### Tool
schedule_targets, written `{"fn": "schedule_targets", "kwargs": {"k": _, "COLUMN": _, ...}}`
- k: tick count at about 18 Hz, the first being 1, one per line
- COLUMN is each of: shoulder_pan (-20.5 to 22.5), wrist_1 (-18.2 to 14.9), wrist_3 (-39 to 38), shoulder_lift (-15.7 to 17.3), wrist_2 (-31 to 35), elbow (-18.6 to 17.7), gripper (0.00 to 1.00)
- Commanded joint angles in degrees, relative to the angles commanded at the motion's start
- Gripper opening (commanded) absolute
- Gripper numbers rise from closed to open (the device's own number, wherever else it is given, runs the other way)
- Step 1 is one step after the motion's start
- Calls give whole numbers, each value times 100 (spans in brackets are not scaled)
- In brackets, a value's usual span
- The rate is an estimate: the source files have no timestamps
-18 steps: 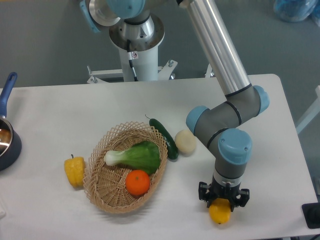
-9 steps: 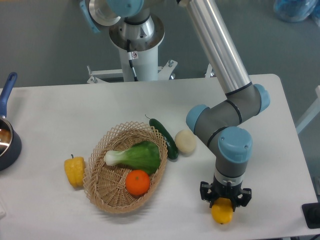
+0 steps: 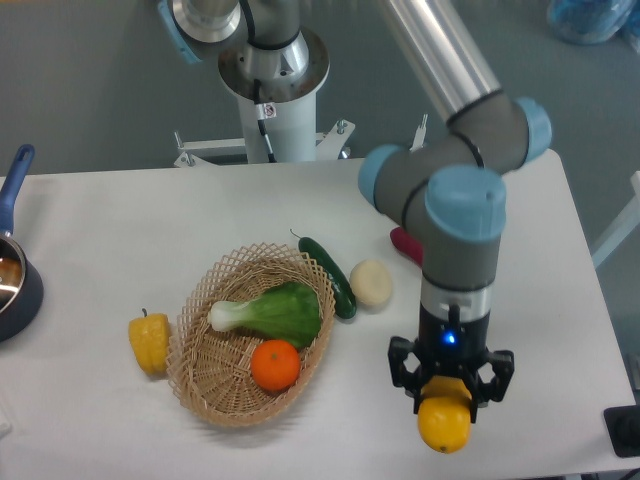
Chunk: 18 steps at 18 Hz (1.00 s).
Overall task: Pick up the mango from the table
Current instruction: 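Lift the grasped mango up off the table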
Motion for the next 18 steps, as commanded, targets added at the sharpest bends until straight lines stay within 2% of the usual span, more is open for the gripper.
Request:
{"fn": "schedule_targets", "kwargs": {"k": 4, "shoulder_pan": 140, "wrist_1": 0, "wrist_3": -379, "shoulder_lift": 168, "wrist_2": -431, "elbow": 44, "gripper": 40}}
{"fn": "schedule_targets", "kwargs": {"k": 7, "shoulder_pan": 386, "wrist_1": 0, "wrist_3": -713, "shoulder_lift": 185, "wrist_2": -1037, "elbow": 35, "gripper": 40}}
{"fn": "schedule_targets", "kwargs": {"k": 12, "shoulder_pan": 474, "wrist_1": 0, "wrist_3": -705, "shoulder_lift": 352, "wrist_2": -1056, "elbow": -70, "gripper": 40}}
{"fn": "schedule_targets", "kwargs": {"k": 18, "shoulder_pan": 466, "wrist_1": 9, "wrist_3": -643, "shoulder_lift": 352, "wrist_2": -1057, "elbow": -53, "gripper": 40}}
